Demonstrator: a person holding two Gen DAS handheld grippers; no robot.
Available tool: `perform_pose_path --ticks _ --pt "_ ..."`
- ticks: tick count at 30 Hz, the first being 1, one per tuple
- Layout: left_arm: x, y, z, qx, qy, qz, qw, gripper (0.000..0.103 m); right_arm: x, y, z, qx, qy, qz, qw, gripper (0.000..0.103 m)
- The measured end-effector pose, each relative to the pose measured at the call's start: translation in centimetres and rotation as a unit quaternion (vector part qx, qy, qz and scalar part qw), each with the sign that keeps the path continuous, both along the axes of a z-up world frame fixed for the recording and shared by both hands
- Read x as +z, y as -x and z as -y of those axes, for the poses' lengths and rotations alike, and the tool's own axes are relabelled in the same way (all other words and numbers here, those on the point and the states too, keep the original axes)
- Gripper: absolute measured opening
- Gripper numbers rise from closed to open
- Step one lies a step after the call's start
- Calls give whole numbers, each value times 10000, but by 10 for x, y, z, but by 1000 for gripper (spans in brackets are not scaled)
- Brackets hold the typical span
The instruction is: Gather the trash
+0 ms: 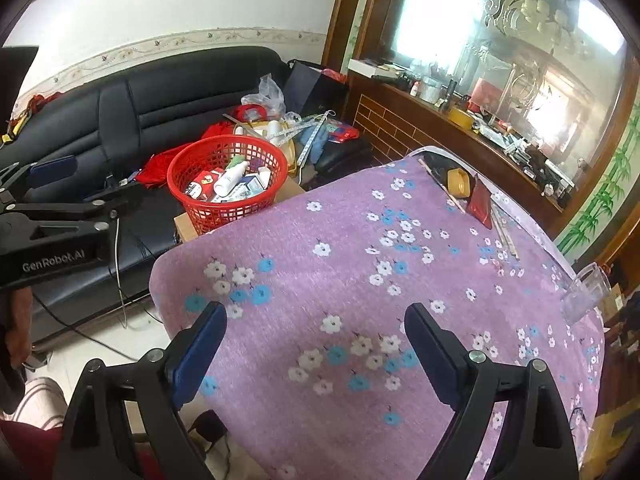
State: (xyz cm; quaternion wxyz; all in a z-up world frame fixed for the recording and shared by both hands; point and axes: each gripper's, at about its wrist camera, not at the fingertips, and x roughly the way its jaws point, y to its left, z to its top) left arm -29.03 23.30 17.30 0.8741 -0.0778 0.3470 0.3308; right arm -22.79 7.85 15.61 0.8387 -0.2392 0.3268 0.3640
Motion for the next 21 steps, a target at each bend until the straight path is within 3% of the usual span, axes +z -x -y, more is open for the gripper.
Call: perform_pose_path --ticks 9,13,21 --pt "-3 18 12 495 -175 -145 9985 99 7 6 10 184 -81 126 9997 94" --pt "0 23 11 731 -480 -137 9961 99 8 6 6 236 -80 134 9996 94" --pt "4 27 5 602 -562 -44 9966 99 6 5 -4 288 -89 125 9995 94"
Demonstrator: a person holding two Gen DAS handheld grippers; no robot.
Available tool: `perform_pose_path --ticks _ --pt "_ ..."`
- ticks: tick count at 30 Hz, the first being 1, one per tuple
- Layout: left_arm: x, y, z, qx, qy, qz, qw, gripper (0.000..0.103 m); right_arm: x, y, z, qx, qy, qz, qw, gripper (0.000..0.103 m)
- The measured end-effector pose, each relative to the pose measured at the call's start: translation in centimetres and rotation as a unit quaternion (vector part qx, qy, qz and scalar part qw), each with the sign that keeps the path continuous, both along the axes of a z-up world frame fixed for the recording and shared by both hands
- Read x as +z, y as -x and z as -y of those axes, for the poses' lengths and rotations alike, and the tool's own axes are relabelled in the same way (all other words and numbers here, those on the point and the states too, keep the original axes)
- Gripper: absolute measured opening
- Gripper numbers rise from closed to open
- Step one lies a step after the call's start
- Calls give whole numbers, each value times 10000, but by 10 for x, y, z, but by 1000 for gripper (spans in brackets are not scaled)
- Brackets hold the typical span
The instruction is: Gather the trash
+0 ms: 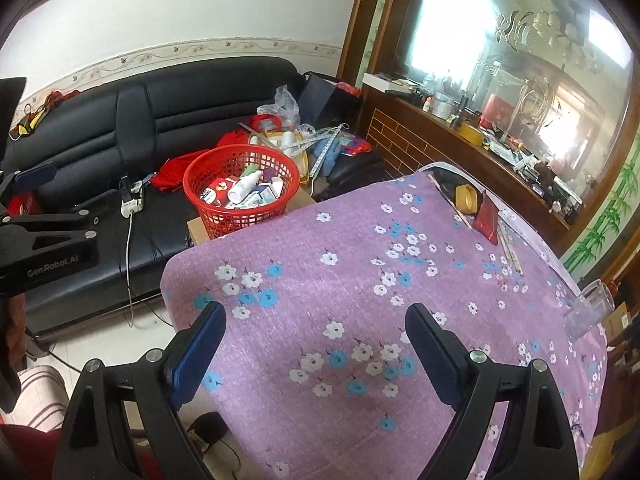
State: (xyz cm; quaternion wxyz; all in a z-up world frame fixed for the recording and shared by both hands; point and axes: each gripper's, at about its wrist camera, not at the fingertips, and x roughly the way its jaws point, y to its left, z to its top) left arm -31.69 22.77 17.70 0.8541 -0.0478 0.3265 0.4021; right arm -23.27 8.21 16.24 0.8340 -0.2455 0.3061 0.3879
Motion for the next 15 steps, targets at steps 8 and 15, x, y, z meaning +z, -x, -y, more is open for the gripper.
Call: perform_pose_path --ticks 8,15 --pt "-2 -3 -8 21 32 -28 10000 99 -3 -1 -11 19 31 -19 10000 94" --pt "-9 -3 -13 150 127 -124 9997 99 -6 0 -16 31 45 -46 10000 94"
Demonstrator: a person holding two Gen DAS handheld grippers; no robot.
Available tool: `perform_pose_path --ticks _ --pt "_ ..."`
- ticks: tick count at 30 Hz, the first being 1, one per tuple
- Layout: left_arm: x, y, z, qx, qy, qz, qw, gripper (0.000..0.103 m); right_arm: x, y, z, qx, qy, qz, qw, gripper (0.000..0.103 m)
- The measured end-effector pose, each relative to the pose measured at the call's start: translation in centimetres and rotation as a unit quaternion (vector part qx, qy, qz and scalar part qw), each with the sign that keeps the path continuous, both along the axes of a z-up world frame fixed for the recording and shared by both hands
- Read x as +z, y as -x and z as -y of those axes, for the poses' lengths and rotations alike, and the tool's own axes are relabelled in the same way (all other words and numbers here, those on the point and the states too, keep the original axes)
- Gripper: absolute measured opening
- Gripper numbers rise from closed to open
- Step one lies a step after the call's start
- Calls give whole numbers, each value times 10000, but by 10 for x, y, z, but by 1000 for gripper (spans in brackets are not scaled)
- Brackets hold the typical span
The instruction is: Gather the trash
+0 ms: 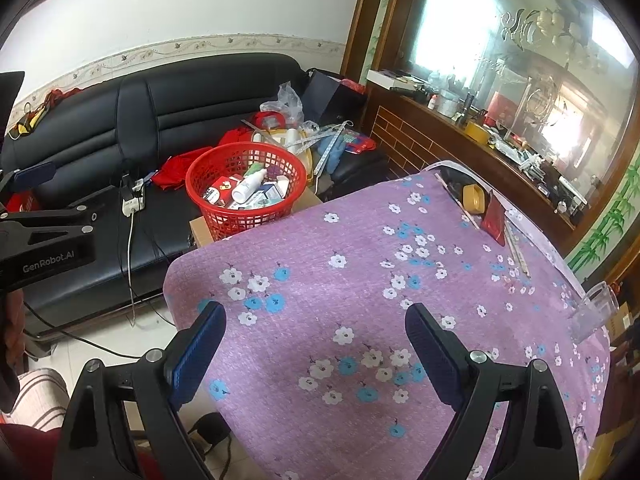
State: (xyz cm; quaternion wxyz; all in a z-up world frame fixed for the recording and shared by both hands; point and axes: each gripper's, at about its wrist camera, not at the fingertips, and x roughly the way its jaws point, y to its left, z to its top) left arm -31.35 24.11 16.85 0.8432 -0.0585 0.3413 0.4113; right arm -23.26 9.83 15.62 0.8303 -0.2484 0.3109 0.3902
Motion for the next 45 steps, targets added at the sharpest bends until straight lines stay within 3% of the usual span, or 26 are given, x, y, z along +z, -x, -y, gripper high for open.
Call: perform_pose_path --ticks 10,45 --pt "-1 6 7 -27 -135 -24 9999 99 -3 3 -7 117 40 -22 9999 94" --pt "-7 6 8 -84 42 -12 10000 99 -12 7 -10 206 157 -49 9997 94"
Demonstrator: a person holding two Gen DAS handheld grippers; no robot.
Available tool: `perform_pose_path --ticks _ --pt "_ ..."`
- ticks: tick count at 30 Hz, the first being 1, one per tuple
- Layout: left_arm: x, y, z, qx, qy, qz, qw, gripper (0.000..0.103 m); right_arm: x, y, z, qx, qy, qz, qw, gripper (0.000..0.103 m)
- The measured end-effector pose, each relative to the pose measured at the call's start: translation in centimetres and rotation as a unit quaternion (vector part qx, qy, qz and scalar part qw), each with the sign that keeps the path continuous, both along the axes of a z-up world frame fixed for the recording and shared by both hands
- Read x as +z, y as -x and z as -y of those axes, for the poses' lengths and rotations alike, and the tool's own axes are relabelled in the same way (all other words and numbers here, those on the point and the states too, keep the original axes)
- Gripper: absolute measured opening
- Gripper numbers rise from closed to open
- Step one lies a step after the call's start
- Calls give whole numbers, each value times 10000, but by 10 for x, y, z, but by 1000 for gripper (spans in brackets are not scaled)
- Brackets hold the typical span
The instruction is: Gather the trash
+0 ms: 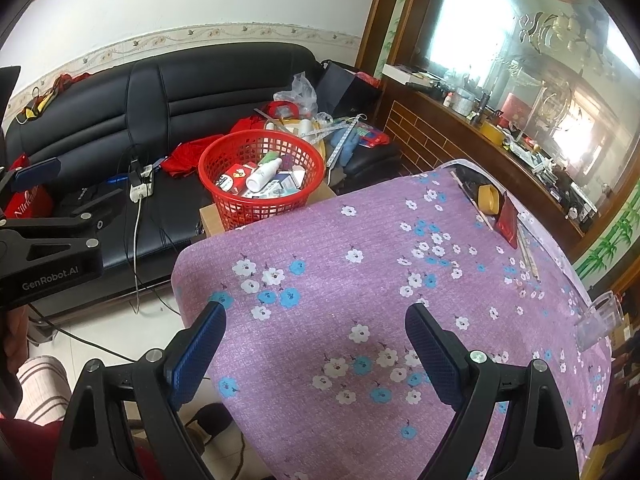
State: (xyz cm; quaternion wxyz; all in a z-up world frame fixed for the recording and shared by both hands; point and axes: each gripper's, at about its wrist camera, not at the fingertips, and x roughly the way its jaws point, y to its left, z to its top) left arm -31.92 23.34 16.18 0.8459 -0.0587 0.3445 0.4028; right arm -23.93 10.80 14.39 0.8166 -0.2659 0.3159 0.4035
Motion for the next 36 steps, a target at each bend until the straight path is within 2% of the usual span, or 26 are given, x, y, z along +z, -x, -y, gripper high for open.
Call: perform_pose_path --ticks 20,24,27,30,32,36 --pt "-7 -6 -1 -75 64 -44 9999 99 -7 -9 1 -12 29 -64 10000 94" --pt "-11 -18 4 -319 140 -108 9993 99 -17 -25 13 -213 -2 -428 9989 94" --pt "-20 -37 18 -739 226 -214 9968 99 -28 -46 29 -601 -6 -806 9949 94" --pt "-35 -66 45 -1399 371 -415 9886 99 -48 -72 62 -1263 45 -1065 9863 94" --pt "-47 -87 66 -1846 484 -539 9801 99 -59 -88 89 -1764 0 -1216 9768 94" --pt "-79 -135 125 -2902 748 -859 9502 99 -89 -120 165 -2969 35 -1322 9457 94"
